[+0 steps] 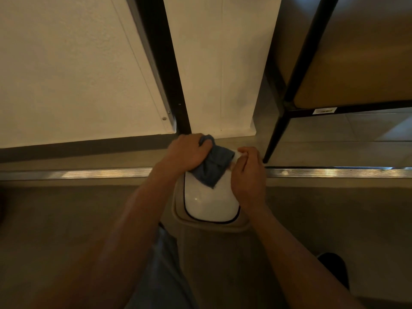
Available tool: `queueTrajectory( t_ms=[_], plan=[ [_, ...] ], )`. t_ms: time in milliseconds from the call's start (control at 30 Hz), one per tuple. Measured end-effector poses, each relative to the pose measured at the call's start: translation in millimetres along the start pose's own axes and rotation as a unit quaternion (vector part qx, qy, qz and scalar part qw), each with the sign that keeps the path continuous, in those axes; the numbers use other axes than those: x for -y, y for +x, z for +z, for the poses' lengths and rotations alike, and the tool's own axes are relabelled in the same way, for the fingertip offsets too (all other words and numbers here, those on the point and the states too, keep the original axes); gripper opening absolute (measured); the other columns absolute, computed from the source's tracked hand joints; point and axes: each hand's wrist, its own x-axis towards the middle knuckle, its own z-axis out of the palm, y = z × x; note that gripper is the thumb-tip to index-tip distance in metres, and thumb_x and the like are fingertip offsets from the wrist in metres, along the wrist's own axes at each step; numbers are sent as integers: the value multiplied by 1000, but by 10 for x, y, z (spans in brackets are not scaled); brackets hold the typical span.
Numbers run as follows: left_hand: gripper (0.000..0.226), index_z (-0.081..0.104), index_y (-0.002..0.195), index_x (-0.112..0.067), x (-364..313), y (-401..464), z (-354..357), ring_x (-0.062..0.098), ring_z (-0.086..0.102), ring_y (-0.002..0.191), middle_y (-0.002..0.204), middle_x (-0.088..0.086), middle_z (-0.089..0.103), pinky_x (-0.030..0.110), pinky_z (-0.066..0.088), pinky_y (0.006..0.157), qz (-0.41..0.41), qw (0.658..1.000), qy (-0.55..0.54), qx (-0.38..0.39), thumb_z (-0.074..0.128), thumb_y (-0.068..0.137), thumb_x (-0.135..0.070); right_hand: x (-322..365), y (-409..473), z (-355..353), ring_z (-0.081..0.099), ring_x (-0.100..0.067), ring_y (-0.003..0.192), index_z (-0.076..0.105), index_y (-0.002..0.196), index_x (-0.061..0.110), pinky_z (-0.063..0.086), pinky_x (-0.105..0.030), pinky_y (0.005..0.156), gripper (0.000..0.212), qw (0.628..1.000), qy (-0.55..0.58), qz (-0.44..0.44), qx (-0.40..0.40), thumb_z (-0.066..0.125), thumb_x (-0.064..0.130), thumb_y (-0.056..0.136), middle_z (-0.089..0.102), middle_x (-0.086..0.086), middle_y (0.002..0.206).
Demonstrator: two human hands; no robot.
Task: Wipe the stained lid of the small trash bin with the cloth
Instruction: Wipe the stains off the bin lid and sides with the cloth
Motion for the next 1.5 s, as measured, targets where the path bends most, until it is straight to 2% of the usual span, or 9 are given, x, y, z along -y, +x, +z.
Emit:
queueTrajectory(
  t_ms=[100, 167, 300, 600, 833, 967, 1200, 1400, 1500],
  plan=[
    [37, 59, 103, -23, -228, -157, 129, 23, 62, 85, 92, 2, 63, 34, 46, 76, 52, 996, 44, -49, 32, 102, -49, 50, -8, -12, 59, -25, 89, 54, 112, -2, 49, -33, 78, 38, 1000, 19, 10, 16, 38, 29, 96, 60, -15, 103],
    [45, 58, 129, -17, -165, -444, 190, 26, 60, 109, 119, 9, 65, 37, 44, 99, 115, 988, 31, -95, 35, 102, -45, 71, -16, -20, 58, -21, 88, 55, 112, -1, 45, -27, 78, 50, 1000, 26, 9, 12, 33, 40, 93, 59, -12, 103],
    [51, 36, 151, -18, 77, -954, 302, 17, 35, 143, 157, 3, 35, 33, 28, 118, 45, 985, -115, -122, 41, 106, -41, 19, 6, -4, 55, -16, 92, 55, 115, 7, 40, -22, 80, 22, 1000, -21, 10, 0, 40, 17, 101, 60, -10, 108],
    [28, 61, 95, -25, 17, -68, 10, 21, 61, 94, 95, 1, 64, 30, 41, 80, -163, 959, -230, 2, 47, 100, -49, -9, 19, 8, 55, -19, 90, 53, 114, 6, 40, -24, 77, 20, 999, -30, 11, 7, 39, 13, 102, 58, -11, 107],
    [38, 46, 128, -45, 13, -1028, 420, 3, 61, 110, 118, -15, 63, 17, 52, 85, -126, 907, -361, -175, 38, 97, -67, -14, 4, 10, 51, -8, 89, 55, 115, 10, 33, -5, 71, 20, 1000, -26, 11, -5, 41, 14, 101, 58, -2, 106],
    [44, 32, 139, -45, -34, -1395, 593, 4, 57, 118, 132, -10, 56, 27, 51, 92, -127, 906, -361, -180, 40, 98, -60, -4, 8, -5, 53, -13, 88, 53, 116, 11, 36, -12, 71, 20, 1000, -25, 4, 11, 41, 14, 101, 55, -2, 103],
    [39, 49, 124, -30, -35, -804, 271, 12, 61, 103, 105, -11, 59, 22, 47, 81, -160, 912, -331, -181, 41, 99, -59, 24, 17, -1, 56, -17, 90, 51, 116, 12, 46, -27, 77, 19, 999, -36, 10, 11, 40, 18, 102, 54, -4, 106],
    [41, 47, 131, -34, -127, -1178, 556, 6, 61, 111, 115, -16, 61, 15, 51, 84, -180, 881, -360, -251, 40, 100, -59, 17, 17, 14, 53, -13, 89, 51, 115, 14, 41, -18, 73, 18, 999, -29, 15, 7, 40, 17, 101, 48, 5, 104],
    [51, 42, 145, -30, -164, -1473, 758, 6, 57, 123, 133, -10, 59, 27, 50, 97, -165, 868, -372, -283, 46, 100, -53, 19, 15, 20, 51, -11, 85, 53, 114, 14, 35, -12, 67, 19, 999, -27, 17, -4, 40, 17, 101, 49, 5, 101]
  ],
)
